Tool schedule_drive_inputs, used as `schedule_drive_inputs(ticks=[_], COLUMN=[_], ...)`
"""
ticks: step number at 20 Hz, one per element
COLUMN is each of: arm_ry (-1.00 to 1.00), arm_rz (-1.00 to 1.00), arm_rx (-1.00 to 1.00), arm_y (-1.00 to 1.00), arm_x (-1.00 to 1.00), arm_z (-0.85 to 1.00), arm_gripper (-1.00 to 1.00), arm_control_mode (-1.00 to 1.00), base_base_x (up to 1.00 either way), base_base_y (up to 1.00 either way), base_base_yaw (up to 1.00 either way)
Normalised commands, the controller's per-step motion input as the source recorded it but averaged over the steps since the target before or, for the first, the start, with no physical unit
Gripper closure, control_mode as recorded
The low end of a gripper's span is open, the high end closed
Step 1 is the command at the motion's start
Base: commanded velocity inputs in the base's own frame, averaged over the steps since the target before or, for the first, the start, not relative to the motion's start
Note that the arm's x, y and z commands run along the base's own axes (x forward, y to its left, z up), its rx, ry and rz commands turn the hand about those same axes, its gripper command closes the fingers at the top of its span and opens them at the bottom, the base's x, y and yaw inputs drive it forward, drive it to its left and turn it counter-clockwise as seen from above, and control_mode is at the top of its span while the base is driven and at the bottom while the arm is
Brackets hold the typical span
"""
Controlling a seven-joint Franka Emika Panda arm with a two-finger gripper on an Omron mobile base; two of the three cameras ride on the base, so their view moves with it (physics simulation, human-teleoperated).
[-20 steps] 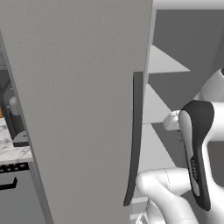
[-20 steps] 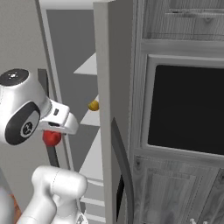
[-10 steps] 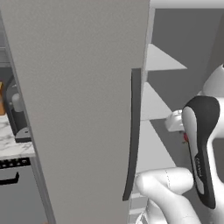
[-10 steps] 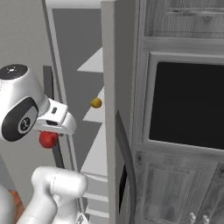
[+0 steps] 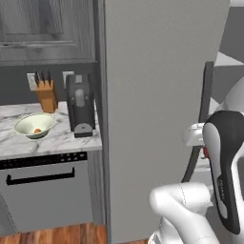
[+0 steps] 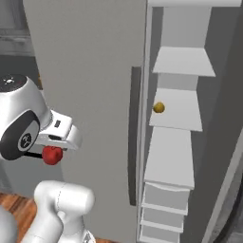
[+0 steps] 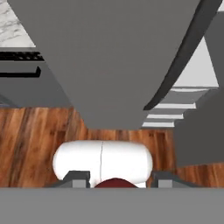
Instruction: Take the squash, carrot, and bell pepper from the freezer and place them in the bowl on the counter.
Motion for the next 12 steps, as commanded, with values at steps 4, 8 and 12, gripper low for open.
schedule_drive_inputs(ticks=[4, 8, 12], arm_ry=[0.0, 0.0, 0.0], arm_rz=[0.0, 0.0, 0.0], arm_rx=[0.0, 0.0, 0.0], arm_y=[0.0, 0.0, 0.0], arm_x=[0.0, 0.0, 0.0], arm_z=[0.0, 0.0, 0.0], arm_gripper=[1.0, 1.0, 1.0], arm_control_mode=[1.0, 1.0, 1.0], base_base_x=[0.0, 0.05, 0.03], base_base_y=[1.0, 1.0, 1.0], base_base_yaw=[0.0, 0.0, 0.0])
